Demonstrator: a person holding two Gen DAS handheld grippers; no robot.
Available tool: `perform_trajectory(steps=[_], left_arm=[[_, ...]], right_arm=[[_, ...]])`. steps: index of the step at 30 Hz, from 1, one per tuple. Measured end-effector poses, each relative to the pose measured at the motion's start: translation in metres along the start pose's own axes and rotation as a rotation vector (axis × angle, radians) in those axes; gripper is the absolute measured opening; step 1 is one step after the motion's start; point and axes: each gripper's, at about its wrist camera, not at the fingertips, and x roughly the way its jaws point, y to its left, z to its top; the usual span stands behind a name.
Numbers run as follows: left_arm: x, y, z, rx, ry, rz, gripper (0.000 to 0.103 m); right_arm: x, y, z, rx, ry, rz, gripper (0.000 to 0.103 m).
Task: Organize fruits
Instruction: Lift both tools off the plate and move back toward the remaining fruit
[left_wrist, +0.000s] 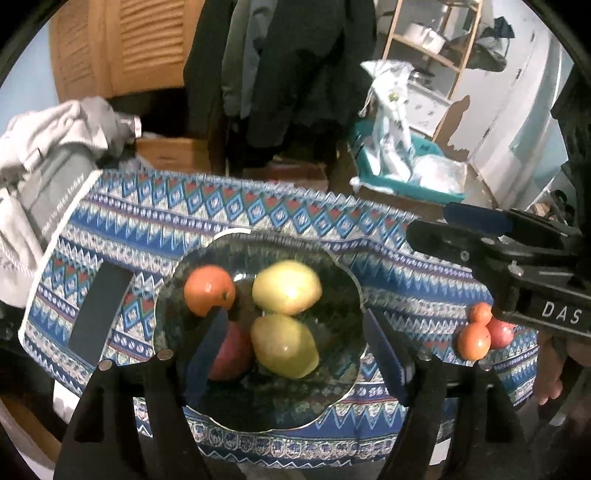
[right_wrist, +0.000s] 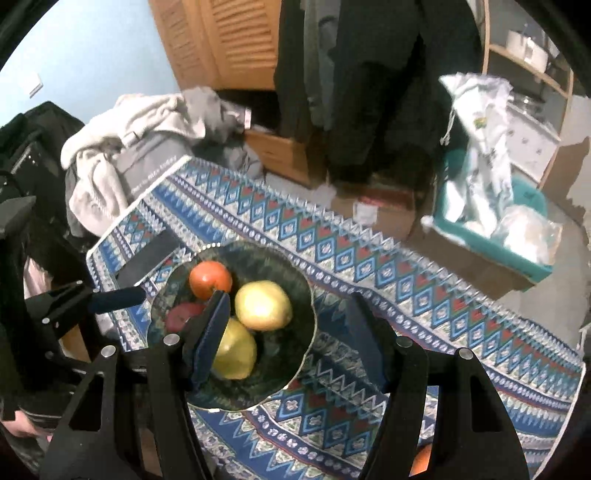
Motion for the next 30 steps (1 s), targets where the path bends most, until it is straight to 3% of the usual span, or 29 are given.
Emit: perform_trajectory(steps=[15, 19, 30], left_arm=[[-0.032, -0.023, 0.013, 0.038, -0.082, -0.016, 0.086], [-0.034, -0.031, 0.015, 0.050, -0.089, -0.012, 0.088], [-0.041, -0.057, 0.023, 0.079, -0.095, -0.036, 0.089]], right_arm=[[-0.062, -0.013, 0.000, 0.029, -0.117, -0.027, 0.073], [-0.071, -0.023, -0.003, 0.042, -0.137, -0.052, 0.082], [-0.094, -0.059, -0.018, 0.099, -0.165, -0.104, 0.083]])
